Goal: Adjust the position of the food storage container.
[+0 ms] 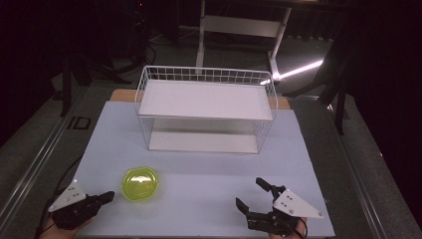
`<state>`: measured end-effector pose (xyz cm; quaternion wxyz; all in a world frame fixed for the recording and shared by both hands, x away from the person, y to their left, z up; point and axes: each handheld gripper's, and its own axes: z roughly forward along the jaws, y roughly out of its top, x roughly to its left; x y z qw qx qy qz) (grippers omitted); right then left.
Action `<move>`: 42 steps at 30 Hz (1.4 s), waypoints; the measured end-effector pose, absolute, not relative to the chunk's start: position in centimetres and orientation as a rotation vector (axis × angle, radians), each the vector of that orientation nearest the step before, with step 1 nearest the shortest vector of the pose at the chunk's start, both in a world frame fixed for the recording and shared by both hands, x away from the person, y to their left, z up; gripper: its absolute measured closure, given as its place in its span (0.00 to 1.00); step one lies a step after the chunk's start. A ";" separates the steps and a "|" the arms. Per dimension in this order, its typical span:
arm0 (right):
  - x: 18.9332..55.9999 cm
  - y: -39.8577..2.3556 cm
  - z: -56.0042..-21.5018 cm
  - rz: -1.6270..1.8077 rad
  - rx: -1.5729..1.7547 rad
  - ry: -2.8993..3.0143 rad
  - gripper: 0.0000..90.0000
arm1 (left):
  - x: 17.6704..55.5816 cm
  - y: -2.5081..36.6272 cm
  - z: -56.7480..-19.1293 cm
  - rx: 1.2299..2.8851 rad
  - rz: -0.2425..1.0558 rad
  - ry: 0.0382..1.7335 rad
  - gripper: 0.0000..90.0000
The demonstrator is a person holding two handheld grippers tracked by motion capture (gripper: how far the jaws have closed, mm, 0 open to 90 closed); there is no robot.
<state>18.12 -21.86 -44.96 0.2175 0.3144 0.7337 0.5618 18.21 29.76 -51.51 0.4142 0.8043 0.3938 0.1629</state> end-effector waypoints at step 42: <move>18.2 -21.9 -45.4 1.580 0.888 2.074 0.17 | 25.4 24.3 -52.6 2.094 0.364 1.074 1.00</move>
